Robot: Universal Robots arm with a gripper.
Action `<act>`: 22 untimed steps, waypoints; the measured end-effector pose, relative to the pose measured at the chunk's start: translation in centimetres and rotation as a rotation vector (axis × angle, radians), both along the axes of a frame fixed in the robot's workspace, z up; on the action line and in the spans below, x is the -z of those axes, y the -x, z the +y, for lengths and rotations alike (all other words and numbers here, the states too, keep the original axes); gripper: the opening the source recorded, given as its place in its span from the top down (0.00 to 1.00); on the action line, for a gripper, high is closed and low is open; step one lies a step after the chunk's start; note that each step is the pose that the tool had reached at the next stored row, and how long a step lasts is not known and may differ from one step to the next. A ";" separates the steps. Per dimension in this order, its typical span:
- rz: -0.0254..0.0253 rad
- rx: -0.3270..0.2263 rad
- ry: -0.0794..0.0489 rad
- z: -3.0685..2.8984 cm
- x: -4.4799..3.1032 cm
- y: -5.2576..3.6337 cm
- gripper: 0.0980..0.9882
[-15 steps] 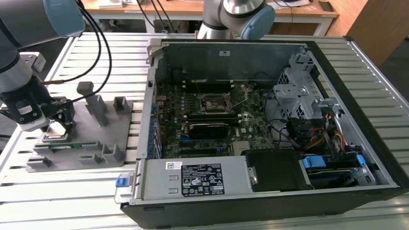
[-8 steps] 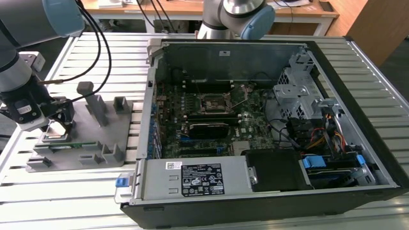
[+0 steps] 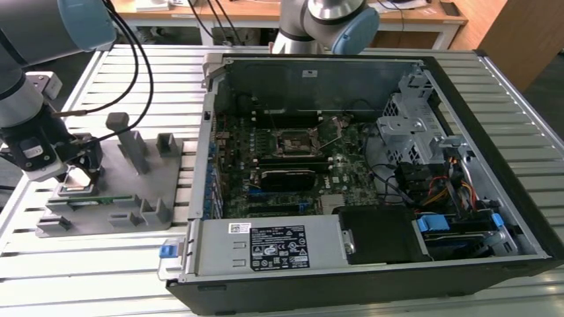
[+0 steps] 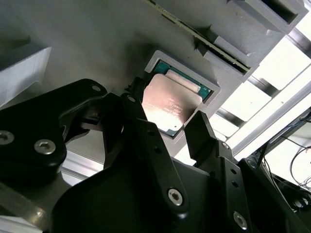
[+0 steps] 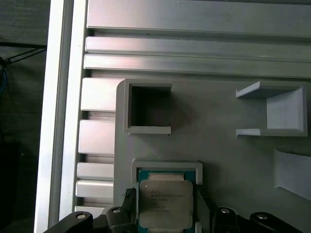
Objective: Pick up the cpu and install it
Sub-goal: 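Pick up the cpu and move it towards the insertion slot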
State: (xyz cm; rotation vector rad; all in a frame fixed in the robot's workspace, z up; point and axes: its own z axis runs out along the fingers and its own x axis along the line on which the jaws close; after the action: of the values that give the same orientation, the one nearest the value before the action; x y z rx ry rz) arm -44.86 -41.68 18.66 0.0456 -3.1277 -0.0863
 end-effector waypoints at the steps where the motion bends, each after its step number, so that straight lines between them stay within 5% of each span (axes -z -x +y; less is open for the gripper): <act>1: -0.0002 0.000 0.000 0.00 0.01 0.00 0.43; 3: -0.0001 0.000 0.000 -0.01 0.02 0.00 0.52; 7: -0.0003 0.000 0.000 -0.01 -0.03 0.00 0.52; 22: -0.0003 0.000 0.000 -0.01 -2.17 0.00 0.52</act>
State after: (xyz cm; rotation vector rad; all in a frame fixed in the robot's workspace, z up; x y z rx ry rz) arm -44.86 -41.70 20.83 0.0457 -3.1281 -0.0864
